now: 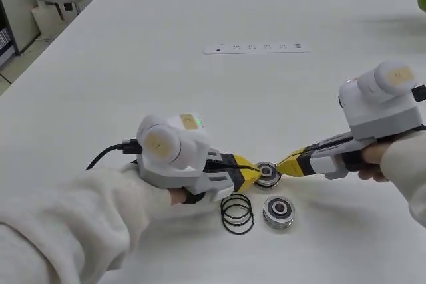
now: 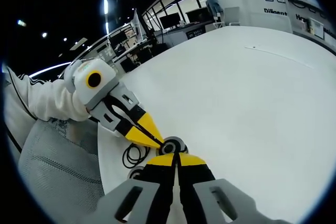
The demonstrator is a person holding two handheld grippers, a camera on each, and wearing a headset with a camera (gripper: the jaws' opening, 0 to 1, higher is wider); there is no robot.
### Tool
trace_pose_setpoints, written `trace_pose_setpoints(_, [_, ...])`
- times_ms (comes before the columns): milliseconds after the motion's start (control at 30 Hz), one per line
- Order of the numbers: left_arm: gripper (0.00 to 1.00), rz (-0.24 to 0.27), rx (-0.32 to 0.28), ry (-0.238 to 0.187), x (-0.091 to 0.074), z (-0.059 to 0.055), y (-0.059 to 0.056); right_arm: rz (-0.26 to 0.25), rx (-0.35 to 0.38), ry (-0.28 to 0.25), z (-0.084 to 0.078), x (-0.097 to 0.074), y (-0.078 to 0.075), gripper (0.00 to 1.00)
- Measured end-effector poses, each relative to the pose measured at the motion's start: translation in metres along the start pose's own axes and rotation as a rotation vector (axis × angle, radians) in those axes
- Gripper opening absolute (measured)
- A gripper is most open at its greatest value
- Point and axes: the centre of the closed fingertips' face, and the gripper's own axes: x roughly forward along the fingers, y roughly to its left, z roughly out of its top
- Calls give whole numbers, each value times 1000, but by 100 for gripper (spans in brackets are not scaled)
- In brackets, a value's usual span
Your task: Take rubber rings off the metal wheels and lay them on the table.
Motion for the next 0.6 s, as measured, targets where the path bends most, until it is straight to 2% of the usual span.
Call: trace_pose_setpoints(600, [2,-3,-10,-5,-1,-1,0,14,-18,1,3,1,5,0])
